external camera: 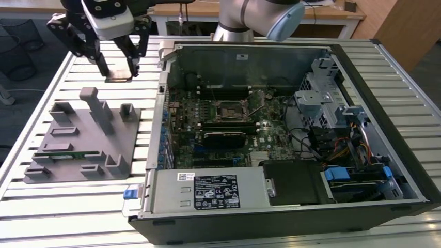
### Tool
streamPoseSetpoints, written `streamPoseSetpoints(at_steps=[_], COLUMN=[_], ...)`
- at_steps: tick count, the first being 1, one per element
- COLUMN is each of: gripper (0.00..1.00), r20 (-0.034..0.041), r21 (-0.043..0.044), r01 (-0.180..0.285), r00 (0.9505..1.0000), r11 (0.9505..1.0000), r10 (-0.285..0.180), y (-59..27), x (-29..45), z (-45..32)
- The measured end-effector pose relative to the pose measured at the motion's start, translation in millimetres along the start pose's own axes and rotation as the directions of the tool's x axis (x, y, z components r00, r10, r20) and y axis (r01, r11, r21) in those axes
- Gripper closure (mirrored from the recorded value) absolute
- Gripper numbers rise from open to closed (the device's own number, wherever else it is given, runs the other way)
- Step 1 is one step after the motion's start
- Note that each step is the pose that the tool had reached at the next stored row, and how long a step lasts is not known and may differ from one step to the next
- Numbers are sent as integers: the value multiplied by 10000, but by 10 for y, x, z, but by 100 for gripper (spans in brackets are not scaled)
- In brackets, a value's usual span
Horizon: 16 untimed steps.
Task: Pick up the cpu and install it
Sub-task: 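Pick up the cpu and move it towards the insertion slot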
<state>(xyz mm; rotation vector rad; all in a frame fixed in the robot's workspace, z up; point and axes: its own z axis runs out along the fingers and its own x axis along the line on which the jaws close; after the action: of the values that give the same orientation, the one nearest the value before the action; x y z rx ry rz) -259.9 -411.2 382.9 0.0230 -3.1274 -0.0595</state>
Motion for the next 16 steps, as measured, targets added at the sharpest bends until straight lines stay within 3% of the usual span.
streamPoseSetpoints(at_steps=[13, 16], gripper=[47, 47], r20=[0, 1], r21=[0, -1], r01=[0, 1], r00=[10000, 10000], r11=[10000, 10000], r10=[0, -1], y=[-5, -5], x=[-329, -365], z=[-4, -5])
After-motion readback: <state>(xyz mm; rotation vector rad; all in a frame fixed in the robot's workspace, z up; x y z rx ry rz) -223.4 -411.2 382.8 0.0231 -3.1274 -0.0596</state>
